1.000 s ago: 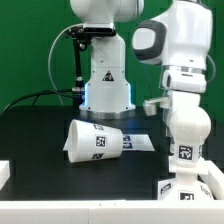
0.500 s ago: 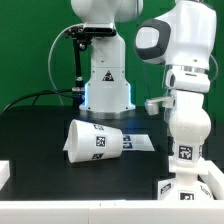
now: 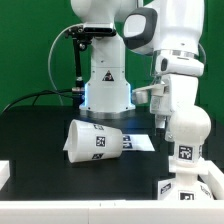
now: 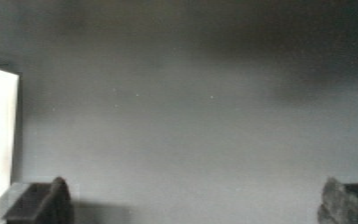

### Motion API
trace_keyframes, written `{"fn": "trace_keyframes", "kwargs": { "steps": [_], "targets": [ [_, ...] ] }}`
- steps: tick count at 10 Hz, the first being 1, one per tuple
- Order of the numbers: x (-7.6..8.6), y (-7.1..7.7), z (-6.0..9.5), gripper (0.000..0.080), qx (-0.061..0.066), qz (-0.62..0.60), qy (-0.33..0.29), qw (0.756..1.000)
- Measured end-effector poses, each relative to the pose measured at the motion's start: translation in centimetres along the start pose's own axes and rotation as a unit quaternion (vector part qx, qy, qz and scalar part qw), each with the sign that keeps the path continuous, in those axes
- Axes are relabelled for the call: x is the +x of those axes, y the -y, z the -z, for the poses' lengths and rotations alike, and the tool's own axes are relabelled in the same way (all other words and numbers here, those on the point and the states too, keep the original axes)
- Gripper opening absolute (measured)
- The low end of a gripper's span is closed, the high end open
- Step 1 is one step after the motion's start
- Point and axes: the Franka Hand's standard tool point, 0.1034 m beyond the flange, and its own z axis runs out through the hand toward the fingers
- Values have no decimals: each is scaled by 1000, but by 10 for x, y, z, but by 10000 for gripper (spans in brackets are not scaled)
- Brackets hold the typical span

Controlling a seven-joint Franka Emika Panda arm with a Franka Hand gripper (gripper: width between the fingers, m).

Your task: Assemble lamp

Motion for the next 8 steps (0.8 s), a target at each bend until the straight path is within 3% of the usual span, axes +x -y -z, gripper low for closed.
{"fn": "trace_keyframes", "kwargs": {
  "steps": [4,6,8],
  "targets": [
    [-2,0,0,698,0,-1,1,1000],
    [-14,-3,0,698,-3,-3,11,1000],
    [-10,-3,-1,698,8,-6,34,999]
  ]
}}
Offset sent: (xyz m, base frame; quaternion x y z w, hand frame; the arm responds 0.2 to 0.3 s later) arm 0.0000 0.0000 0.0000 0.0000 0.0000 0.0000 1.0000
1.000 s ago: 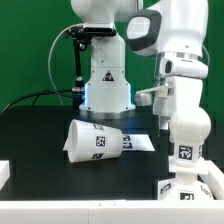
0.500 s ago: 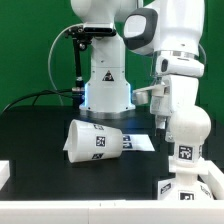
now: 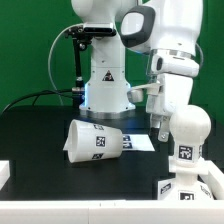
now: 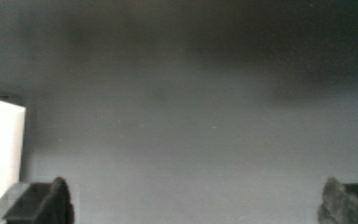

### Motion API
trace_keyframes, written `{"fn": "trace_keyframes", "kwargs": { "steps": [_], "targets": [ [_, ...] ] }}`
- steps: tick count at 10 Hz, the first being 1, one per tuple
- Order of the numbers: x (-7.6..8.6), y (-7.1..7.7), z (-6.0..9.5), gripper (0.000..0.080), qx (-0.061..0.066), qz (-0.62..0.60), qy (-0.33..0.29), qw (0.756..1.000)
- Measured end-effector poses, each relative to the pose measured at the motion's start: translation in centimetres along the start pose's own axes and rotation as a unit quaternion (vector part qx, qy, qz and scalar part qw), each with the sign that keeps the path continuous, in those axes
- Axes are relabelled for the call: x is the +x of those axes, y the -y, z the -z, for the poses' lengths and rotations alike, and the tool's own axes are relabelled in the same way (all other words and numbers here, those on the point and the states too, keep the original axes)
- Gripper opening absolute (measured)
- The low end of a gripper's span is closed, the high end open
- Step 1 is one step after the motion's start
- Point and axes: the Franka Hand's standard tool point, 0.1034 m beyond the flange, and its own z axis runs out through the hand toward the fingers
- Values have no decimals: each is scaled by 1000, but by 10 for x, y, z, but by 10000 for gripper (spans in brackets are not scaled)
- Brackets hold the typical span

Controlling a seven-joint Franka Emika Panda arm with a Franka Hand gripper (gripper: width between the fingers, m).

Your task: Assemble lamp

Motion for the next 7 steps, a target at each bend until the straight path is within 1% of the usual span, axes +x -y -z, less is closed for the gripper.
{"fn": "trace_keyframes", "kwargs": {
  "steps": [1,2,3,4,5,6,7],
  "targets": [
    [3,6,-3,698,10,-11,17,1000],
    [5,15,-8,698,23,-15,40,999],
    [10,21,-9,698,37,-34,64,997],
    [18,24,-10,698,46,-33,93,994],
    [22,26,-11,698,52,-31,120,991],
    [18,27,-15,698,57,-5,150,987],
    [0,27,-23,698,62,31,185,980]
  ]
}}
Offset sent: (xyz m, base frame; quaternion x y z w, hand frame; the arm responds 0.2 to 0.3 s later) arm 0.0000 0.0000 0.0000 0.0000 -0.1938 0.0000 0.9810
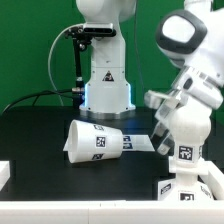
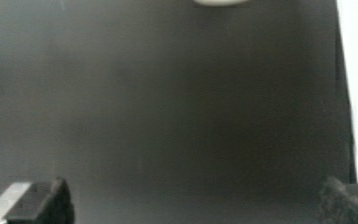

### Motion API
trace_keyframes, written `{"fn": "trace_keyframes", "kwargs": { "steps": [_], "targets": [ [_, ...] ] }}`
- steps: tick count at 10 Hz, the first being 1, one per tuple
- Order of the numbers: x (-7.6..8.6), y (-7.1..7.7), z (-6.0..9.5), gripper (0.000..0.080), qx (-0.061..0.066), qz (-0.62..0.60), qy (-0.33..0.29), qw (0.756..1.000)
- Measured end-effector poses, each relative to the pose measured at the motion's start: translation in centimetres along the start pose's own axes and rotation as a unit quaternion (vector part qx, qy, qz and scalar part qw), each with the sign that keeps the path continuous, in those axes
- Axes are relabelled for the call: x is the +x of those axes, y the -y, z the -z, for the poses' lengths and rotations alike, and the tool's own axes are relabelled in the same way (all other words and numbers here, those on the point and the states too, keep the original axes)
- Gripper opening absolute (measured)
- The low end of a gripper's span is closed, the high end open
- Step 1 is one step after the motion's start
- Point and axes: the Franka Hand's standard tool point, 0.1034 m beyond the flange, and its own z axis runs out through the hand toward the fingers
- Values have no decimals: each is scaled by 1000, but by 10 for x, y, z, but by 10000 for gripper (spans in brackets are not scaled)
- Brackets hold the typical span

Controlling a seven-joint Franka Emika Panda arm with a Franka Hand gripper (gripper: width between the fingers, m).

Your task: Assemble lamp

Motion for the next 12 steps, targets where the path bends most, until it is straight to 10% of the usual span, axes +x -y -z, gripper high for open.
{"fn": "trace_keyframes", "kwargs": {
  "steps": [5,12],
  "targets": [
    [-38,4,-19,698,8,54,123,991],
    [-60,-12,-45,698,10,104,90,990]
  ]
}}
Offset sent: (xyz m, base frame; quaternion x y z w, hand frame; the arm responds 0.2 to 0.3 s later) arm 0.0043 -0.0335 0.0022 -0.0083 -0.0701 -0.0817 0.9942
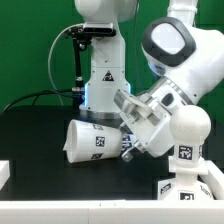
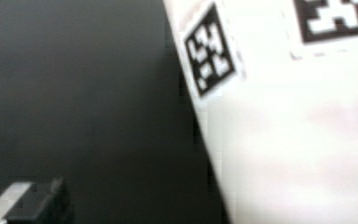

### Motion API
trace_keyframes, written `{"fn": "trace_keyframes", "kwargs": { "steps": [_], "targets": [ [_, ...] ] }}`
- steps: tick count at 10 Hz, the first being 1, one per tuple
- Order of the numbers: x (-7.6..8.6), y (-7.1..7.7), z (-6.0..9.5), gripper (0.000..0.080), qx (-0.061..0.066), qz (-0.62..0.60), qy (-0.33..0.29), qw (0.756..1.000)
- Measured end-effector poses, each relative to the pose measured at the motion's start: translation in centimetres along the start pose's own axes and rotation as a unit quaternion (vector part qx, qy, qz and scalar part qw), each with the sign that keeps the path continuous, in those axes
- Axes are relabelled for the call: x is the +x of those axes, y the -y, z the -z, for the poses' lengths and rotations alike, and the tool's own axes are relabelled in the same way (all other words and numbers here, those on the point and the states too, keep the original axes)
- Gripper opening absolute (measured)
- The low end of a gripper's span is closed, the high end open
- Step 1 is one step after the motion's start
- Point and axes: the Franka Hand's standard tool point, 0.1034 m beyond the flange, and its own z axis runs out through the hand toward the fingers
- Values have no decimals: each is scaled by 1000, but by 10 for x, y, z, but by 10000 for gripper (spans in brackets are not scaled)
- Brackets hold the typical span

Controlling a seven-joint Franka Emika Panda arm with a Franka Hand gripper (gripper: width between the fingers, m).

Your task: Assemble lamp

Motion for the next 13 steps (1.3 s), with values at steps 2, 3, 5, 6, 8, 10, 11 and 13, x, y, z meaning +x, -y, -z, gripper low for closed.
{"fn": "trace_keyframes", "kwargs": {
  "steps": [2,3,5,6,8,10,11,13],
  "targets": [
    [-5,3,-7,698,4,-2,-7,1000],
    [-6,6,-10,698,8,-4,-7,1000],
    [-6,7,-11,571,9,-5,-7,1000],
    [-7,7,-11,571,9,-5,-7,1000],
    [-7,7,-11,253,9,-5,-7,1000],
    [-7,7,-11,119,9,-5,-7,1000],
    [-7,7,-11,46,9,-5,-7,1000],
    [-7,7,-11,46,10,-5,-7,1000]
  ]
}}
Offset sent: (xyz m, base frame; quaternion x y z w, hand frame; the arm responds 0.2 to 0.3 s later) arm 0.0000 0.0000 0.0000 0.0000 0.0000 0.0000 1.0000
